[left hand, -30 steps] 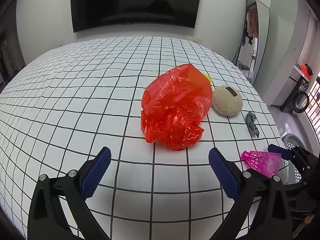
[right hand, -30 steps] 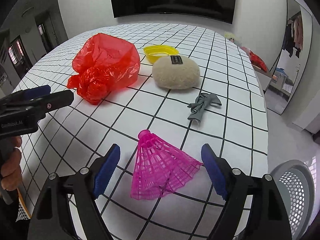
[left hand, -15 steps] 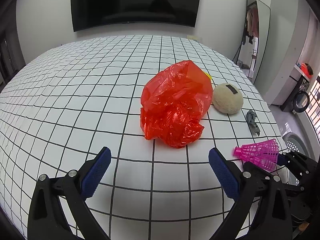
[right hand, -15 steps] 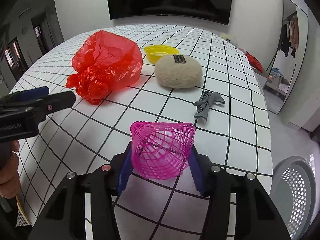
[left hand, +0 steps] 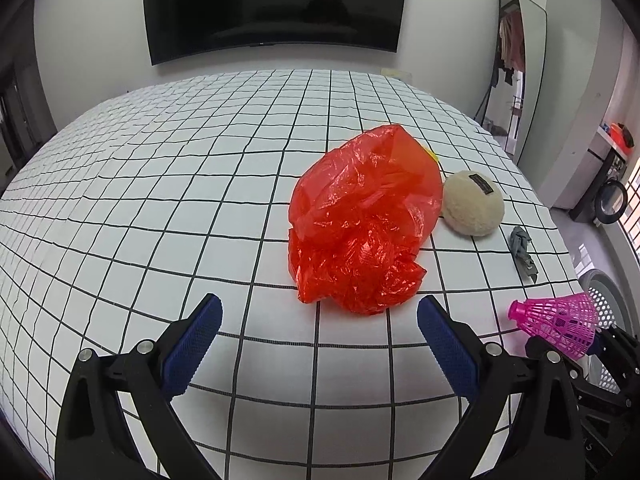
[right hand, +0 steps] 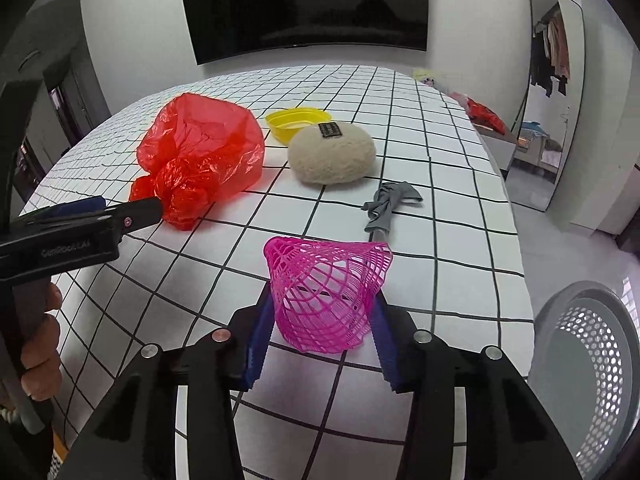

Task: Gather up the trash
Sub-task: 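Grasp the red plastic bag with the left gripper while the right gripper holds the shuttlecock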

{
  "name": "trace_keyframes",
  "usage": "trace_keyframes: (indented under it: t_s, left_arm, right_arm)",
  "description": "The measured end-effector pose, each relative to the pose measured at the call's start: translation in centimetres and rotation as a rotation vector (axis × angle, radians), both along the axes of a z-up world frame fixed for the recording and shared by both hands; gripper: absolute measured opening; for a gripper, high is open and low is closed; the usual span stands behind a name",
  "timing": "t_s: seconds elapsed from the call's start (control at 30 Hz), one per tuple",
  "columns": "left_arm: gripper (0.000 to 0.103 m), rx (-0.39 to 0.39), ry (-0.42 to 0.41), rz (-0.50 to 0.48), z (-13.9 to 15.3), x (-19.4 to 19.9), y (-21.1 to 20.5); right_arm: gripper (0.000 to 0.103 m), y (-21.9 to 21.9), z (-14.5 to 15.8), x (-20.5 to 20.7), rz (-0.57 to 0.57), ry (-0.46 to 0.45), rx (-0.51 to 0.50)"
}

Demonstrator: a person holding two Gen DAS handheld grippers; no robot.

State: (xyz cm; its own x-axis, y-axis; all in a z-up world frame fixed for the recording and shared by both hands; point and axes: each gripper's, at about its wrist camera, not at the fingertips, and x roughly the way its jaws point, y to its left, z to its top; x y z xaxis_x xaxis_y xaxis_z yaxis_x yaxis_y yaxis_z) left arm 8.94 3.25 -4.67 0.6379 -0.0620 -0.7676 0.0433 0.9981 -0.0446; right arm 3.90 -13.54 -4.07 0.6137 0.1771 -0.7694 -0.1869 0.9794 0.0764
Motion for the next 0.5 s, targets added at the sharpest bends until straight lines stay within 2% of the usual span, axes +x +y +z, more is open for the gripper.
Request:
trace_keyframes:
  t_s: [0.33,0.4,0.43,0.5]
  left_arm:
    - [0.094,-0.002,0.003,0.007,-0.1,2.7,-1.3]
    - [0.081,-0.005,0.014,0.005,-0.3,3.0,-1.5]
    - [0.072,-0.006,0.024,0.001,-0.4,3.1,-1.6]
    - [0.066,-0.008,0.029,-0.008,-0.6,3.1,-1.8]
  right_arm:
    - [0.044,-0.6,0.6,-1.3,-0.009,-0.011,0.030]
    - [0.044,-0.7,0.7,-1.4,-0.011,-0.011,0.031]
    - [0.044,-0.7,0.7,-1.4,-0.012,-0.011,0.033]
    - [0.044,-0.8,0.7,-1.3,-0.014,-0.010,0.037]
